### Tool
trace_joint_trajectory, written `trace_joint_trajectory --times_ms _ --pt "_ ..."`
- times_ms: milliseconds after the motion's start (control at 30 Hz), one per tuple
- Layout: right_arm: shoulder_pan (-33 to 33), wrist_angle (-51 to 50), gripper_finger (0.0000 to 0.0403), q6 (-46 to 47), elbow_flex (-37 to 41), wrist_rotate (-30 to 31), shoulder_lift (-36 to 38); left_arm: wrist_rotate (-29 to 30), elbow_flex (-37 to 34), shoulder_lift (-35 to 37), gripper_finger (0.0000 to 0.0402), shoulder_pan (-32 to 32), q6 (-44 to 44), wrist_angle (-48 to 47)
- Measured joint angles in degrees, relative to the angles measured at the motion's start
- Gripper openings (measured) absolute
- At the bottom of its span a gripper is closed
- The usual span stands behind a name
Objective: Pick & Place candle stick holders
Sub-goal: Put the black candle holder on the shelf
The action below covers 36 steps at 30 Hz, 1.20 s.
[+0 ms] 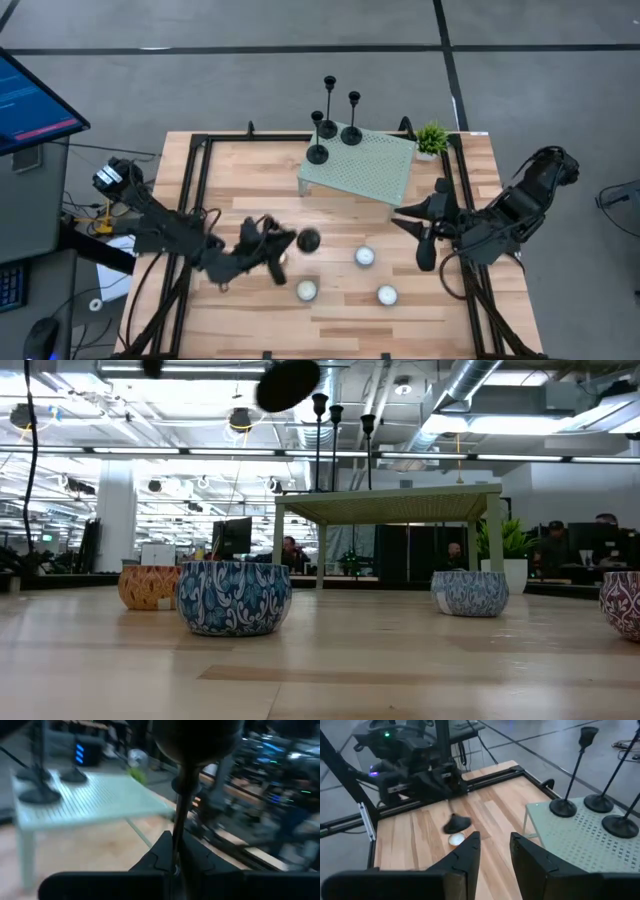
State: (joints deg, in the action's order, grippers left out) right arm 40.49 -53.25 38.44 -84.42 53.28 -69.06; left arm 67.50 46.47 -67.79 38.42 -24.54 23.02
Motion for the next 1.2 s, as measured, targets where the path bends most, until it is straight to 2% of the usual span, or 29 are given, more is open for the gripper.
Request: trace_joint_trajectory --times_ms 267,533,767,1000,1200 --pt "-0.03 -0.96 0.0087 0.00 -0.02 2.87 2.20 0.42 9.84 -7.36 0.0012 -10.62 10.60 -0.11" --pt "0.00 -2.21 0.0076 -0.02 -0.02 3.68 3.23 0.13 18.35 -17.84 0.0012 -18.66 11.07 -0.13" --pt "0.00 -2.03 0.0075 -1.13 -0.02 3.78 3.98 -0.08 26.04 -22.32 0.0012 -24.21 18.57 -0.03" --pt "0.00 -1.95 0.0075 -2.63 -0.02 3.79 4.26 -1.36 27.89 -25.05 0.0013 -28.88 17.72 -0.10" --pt "0.00 -1.95 0.0075 -3.04 -0.02 3.80 4.29 -3.83 27.97 -26.61 0.0013 -31.91 12.90 0.17"
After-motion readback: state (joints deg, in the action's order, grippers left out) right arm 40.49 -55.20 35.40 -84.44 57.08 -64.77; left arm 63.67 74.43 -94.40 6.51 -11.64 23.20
